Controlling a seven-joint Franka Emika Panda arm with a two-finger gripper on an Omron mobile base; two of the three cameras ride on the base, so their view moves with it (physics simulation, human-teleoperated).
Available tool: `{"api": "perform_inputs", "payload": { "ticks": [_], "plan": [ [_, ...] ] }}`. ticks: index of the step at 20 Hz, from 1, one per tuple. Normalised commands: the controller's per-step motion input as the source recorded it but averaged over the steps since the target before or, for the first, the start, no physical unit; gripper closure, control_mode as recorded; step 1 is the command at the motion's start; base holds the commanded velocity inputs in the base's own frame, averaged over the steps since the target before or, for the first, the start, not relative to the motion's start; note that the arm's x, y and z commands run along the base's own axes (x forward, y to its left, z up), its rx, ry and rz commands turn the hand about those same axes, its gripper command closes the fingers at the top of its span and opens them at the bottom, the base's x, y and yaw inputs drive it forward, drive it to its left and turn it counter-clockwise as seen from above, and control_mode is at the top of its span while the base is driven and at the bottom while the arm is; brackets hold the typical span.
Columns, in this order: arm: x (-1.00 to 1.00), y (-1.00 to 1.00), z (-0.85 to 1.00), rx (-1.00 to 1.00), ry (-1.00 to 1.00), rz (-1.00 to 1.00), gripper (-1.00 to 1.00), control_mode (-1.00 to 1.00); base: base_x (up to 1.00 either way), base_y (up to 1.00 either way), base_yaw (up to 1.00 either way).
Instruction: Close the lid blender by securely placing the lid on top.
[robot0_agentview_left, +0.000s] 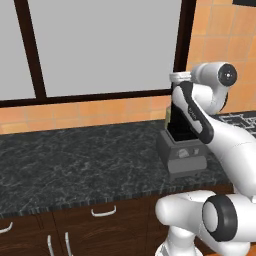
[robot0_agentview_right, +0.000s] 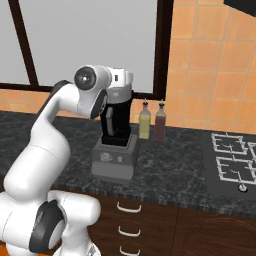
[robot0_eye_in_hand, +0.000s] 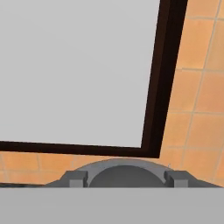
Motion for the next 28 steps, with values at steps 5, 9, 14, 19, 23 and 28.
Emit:
{"api": "perform_inputs", "payload": {
  "ticks": [5,9,14,19,23,28],
  "plan": [
    [-0.05,-0.03,0.00,0.03,0.00,0.04,1.00,-1.00,0.00,0.00,0.00],
    [0.03,0.00,0.00,0.02,0.00,0.03,1.00,-1.00,0.00,0.00,0.00],
    [0.08,0.00,0.00,0.01,0.00,0.01,-1.00,-1.00,0.00,0.00,0.00],
    [0.00,0.00,0.00,0.00,0.00,0.00,-1.00,-1.00,0.00,0.00,0.00],
    [0.00,0.00,0.05,0.00,0.00,0.00,-1.00,-1.00,0.00,0.00,0.00],
    [0.00,0.06,0.25,0.00,0.00,0.00,-1.00,-1.00,0.00,0.00,0.00]
  ]
}}
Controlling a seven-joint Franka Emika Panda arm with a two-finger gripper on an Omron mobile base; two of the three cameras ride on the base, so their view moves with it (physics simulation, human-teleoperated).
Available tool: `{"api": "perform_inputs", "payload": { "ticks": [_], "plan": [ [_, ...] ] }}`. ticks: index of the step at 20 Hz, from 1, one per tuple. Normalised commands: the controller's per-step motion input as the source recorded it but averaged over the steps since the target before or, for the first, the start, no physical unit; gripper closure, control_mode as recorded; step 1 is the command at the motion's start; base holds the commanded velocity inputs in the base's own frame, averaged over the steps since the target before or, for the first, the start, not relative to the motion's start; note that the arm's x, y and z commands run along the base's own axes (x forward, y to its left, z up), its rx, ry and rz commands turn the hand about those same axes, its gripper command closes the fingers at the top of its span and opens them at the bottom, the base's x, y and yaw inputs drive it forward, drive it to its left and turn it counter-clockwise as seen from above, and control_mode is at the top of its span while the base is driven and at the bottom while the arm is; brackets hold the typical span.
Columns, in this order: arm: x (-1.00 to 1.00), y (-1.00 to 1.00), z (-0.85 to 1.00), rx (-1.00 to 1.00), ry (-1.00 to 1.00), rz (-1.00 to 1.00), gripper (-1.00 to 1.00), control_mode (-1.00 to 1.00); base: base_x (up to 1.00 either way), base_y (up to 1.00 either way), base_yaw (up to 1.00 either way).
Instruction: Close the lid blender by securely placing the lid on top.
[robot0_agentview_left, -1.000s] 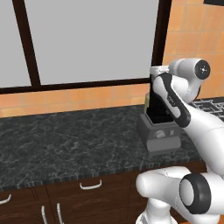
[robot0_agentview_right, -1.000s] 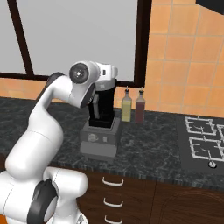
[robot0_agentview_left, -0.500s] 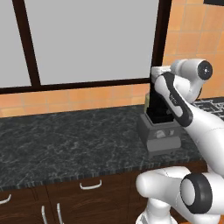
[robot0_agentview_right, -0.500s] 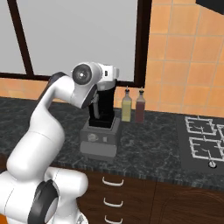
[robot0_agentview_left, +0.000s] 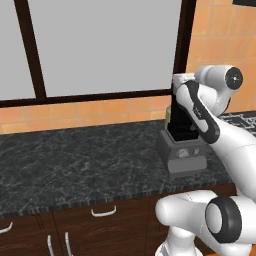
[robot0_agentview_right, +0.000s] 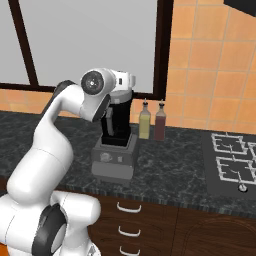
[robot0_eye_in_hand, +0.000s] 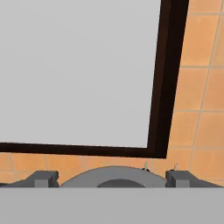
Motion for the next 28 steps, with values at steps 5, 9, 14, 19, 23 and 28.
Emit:
{"api": "perform_inputs", "payload": {
  "ticks": [5,9,14,19,23,28],
  "plan": [
    [0.00,0.01,0.45,-0.02,-0.02,0.00,-1.00,-1.00,0.00,0.00,0.00],
    [-0.29,0.01,0.38,-0.01,-0.05,0.00,-1.00,-1.00,0.00,0.00,0.00],
    [-0.88,0.10,0.30,0.00,0.00,0.00,-1.00,-1.00,0.00,0.00,0.00],
    [-0.93,0.15,0.30,0.00,0.02,0.00,-1.00,-1.00,0.00,0.00,0.00],
    [-0.87,0.21,0.14,0.00,0.06,0.00,-1.00,-1.00,0.00,0.00,0.00],
    [-0.77,0.32,0.02,0.00,0.07,-0.03,-1.00,-1.00,0.00,0.00,0.00]
  ]
}}
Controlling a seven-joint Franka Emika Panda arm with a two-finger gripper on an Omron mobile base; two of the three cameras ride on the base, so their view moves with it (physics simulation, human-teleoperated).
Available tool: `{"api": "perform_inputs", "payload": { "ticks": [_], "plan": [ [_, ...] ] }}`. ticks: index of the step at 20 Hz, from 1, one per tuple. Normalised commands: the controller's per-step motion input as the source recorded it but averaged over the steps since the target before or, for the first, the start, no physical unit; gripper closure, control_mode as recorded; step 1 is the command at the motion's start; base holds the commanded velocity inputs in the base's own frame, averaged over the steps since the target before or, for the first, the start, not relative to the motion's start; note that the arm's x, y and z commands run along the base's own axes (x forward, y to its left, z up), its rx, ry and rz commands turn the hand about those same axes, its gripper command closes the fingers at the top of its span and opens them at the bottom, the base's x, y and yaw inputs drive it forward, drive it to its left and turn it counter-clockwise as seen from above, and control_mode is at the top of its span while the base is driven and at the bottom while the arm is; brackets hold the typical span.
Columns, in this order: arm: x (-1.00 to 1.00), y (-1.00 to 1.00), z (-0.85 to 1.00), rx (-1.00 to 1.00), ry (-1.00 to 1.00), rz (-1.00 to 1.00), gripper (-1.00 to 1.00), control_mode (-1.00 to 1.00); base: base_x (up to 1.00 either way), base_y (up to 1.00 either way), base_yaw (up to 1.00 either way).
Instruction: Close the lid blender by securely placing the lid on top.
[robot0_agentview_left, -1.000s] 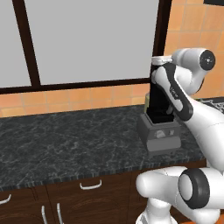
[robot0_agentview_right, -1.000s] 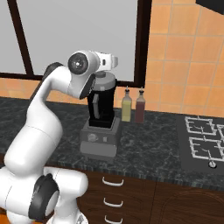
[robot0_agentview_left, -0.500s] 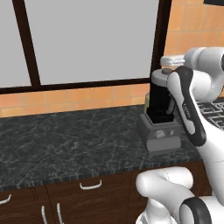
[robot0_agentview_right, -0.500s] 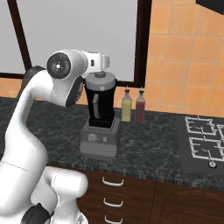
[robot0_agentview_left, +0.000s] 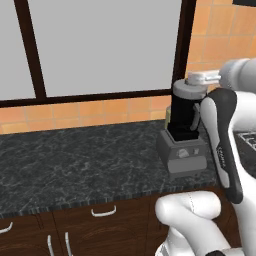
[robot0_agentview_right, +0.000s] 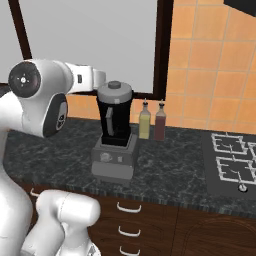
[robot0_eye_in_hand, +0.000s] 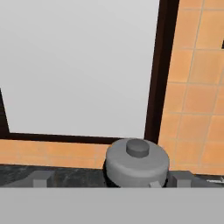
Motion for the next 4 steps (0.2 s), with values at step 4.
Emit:
{"api": "perform_inputs", "payload": {
  "ticks": [4],
  "plan": [
    [-0.71,0.40,0.00,0.00,0.09,-0.06,-1.00,-1.00,0.00,0.00,0.00]
  ]
}}
